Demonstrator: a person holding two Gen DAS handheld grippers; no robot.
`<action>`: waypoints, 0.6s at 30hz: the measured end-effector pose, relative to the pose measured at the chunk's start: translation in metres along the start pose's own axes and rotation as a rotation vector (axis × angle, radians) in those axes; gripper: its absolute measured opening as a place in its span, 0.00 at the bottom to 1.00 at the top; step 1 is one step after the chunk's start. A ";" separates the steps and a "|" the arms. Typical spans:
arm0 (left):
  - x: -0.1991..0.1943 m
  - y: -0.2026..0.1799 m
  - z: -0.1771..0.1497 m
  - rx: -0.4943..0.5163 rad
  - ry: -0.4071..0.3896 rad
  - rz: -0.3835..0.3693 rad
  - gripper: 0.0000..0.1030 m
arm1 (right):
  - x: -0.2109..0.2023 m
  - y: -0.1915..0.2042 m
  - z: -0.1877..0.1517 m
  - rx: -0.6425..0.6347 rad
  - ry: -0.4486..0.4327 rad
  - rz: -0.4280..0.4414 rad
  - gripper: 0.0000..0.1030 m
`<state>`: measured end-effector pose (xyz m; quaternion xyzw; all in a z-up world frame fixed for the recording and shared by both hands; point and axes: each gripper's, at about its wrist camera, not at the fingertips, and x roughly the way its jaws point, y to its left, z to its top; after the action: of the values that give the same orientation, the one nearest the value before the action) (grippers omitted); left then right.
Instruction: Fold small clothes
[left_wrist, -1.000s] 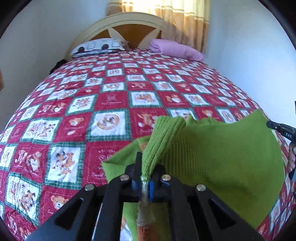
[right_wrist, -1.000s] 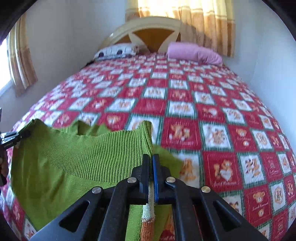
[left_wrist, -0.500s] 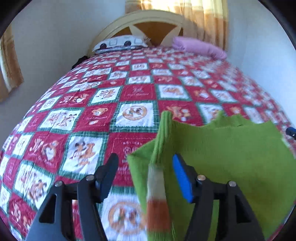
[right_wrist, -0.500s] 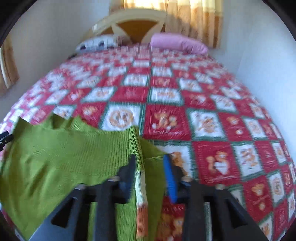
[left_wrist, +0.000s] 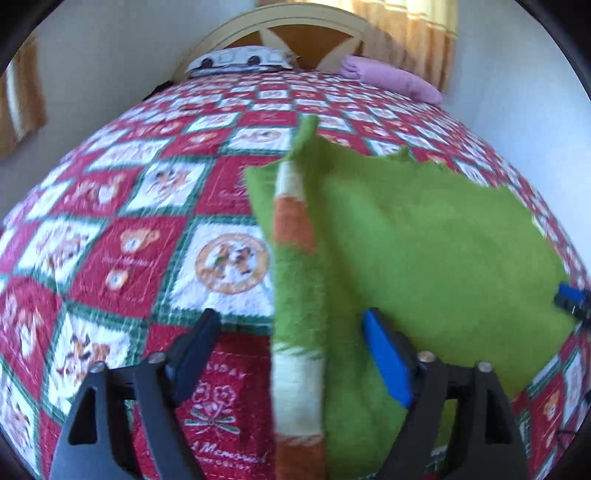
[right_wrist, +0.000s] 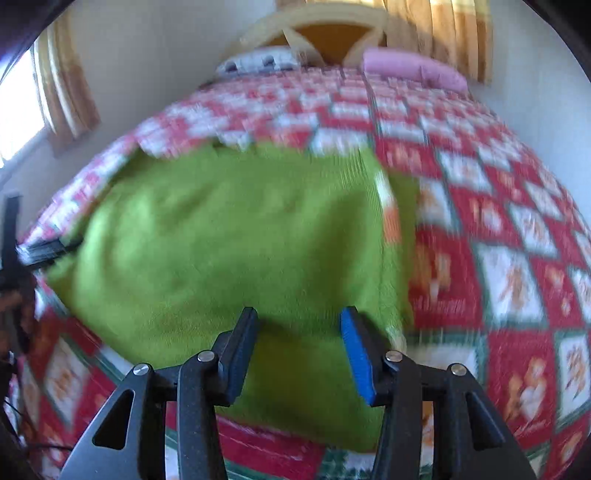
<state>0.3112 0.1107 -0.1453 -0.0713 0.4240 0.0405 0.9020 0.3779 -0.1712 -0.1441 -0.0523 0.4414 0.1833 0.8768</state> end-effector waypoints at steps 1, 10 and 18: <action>0.002 0.003 0.001 -0.014 0.008 -0.005 0.87 | -0.002 0.002 -0.003 -0.015 -0.013 -0.011 0.47; 0.000 0.001 -0.008 -0.023 -0.005 0.006 0.89 | -0.027 0.076 0.043 -0.116 -0.101 0.013 0.47; -0.006 0.001 -0.017 -0.003 0.001 -0.007 0.93 | 0.028 0.156 0.034 -0.228 -0.007 0.070 0.47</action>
<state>0.2943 0.1087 -0.1518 -0.0742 0.4240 0.0378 0.9018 0.3621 -0.0104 -0.1350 -0.1357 0.4160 0.2631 0.8598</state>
